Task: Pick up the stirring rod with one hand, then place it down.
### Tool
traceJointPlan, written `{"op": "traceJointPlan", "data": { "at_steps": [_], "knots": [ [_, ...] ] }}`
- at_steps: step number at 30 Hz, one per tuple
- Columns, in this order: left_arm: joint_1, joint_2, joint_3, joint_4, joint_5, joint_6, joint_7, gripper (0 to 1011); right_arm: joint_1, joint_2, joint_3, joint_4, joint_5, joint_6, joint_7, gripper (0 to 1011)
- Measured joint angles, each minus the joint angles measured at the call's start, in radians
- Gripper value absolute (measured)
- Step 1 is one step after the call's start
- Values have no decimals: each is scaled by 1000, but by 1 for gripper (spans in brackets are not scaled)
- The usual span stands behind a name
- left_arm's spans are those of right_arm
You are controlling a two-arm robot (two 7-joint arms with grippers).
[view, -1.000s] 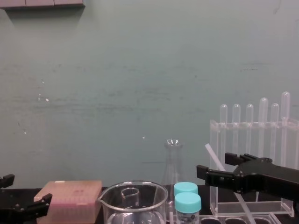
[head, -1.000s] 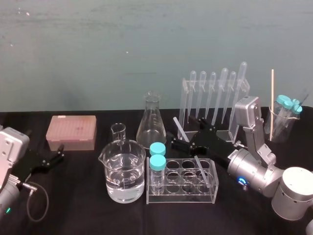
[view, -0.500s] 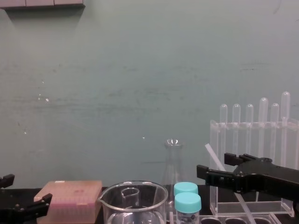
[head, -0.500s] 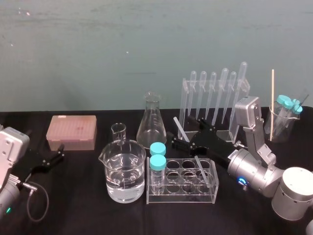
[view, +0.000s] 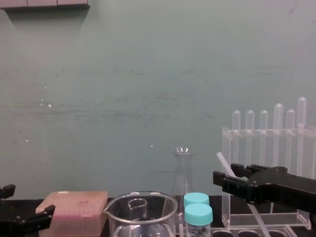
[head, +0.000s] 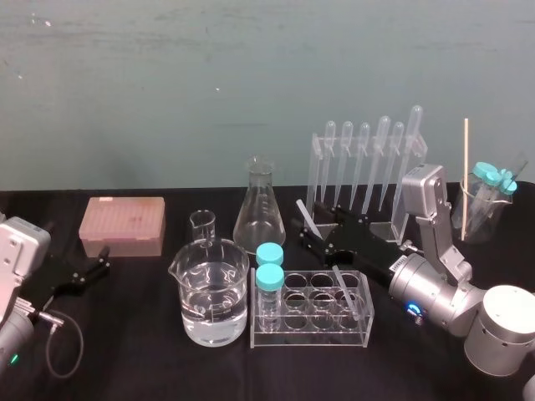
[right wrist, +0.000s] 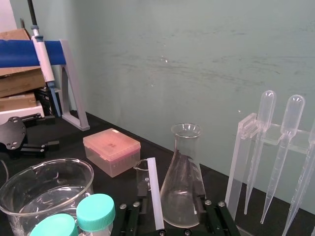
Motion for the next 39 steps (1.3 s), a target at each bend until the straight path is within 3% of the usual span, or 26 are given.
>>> {"op": "traceJointPlan", "data": {
  "at_steps": [16, 25, 34, 37, 39],
  "knots": [
    [0, 0, 0, 0, 0, 0, 0, 1000, 0, 0, 0, 0, 0, -1, 0, 82],
    [0, 0, 0, 0, 0, 0, 0, 1000, -7, -15, 25, -1, 8, -20, 6, 67],
    [0, 0, 0, 0, 0, 0, 0, 1000, -13, -66, 122, -36, 168, -18, 80, 67],
    [0, 0, 0, 0, 0, 0, 0, 1000, -7, -79, 137, -44, 184, -69, 94, 67],
    [0, 0, 0, 0, 0, 0, 0, 1000, -2, -89, 144, -44, 158, -147, 99, 67]
  ]
}}
